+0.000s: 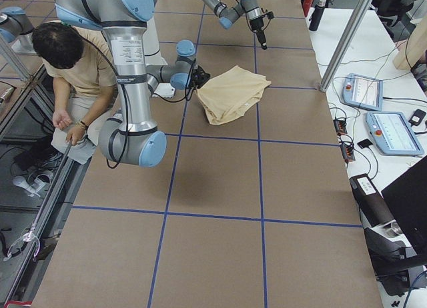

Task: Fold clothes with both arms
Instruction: 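Grasp the shirt's side edge with the right gripper and rotate it toward the robot, then grasp the shirt's other edge with the left gripper while the right gripper holds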

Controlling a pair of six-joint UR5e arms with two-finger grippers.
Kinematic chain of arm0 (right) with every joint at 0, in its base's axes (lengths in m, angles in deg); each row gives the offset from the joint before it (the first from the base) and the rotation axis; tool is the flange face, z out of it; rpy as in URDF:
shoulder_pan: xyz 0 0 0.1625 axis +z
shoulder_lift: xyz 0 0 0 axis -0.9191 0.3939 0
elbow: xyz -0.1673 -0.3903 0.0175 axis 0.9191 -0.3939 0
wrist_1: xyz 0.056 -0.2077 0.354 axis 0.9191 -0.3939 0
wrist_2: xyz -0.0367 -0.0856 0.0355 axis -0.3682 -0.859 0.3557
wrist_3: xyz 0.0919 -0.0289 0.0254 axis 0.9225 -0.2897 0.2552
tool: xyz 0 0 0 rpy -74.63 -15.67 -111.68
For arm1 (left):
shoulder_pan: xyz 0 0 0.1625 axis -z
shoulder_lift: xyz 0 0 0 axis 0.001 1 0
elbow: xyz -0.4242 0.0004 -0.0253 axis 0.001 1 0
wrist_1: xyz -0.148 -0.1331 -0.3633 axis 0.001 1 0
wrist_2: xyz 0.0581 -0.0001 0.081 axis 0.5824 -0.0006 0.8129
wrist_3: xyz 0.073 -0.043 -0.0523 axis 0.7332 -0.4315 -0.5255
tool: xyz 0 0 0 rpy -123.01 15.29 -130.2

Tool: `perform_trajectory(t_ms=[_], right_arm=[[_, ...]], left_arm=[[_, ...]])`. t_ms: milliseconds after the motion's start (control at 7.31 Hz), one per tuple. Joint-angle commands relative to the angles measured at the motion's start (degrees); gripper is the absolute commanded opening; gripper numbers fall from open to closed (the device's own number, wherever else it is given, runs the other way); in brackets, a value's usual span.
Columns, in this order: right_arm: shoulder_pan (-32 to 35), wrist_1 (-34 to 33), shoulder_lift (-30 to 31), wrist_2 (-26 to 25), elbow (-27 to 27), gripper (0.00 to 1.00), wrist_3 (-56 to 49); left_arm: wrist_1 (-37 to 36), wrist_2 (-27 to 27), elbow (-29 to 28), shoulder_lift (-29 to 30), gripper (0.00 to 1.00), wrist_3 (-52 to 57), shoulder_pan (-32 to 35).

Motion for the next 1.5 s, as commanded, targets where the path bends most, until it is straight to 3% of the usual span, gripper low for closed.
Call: perform_trajectory(t_ms=[0,273,410,547,684,957,1367], right_arm=[[-8.2,-5.6,3.9,-1.4,3.4,1.0,1.8],[-7.3,-5.6,4.7,-3.8,6.1,1.0,1.9],[-3.2,-5.5,4.2,-4.4,6.3,1.0,1.8],[1.8,-5.4,3.8,-4.3,5.8,1.0,1.2],[5.9,-5.2,3.6,-4.2,5.5,1.0,0.5],[9.4,-4.7,1.4,-4.4,0.9,1.0,-4.4],[9.5,-4.6,0.0,-4.4,-2.4,1.0,-4.4]], left_arm=[[-0.2,-2.1,2.9,0.0,0.66,-4.6,-1.8],[-8.5,-1.6,11.4,-2.8,0.68,-9.7,-7.9],[-14.3,-1.5,17.9,-6.8,0.69,-9.7,-9.5],[-18.4,1.3,19.4,-8.1,0.71,-9.9,-12.4],[-21.8,6.8,18.8,-7.6,0.7,-10.0,-17.3],[-22.8,7.3,15.8,-5.0,0.7,-9.9,-18.8],[-22.8,7.5,12.0,-2.5,0.65,-9.8,-19.1]])
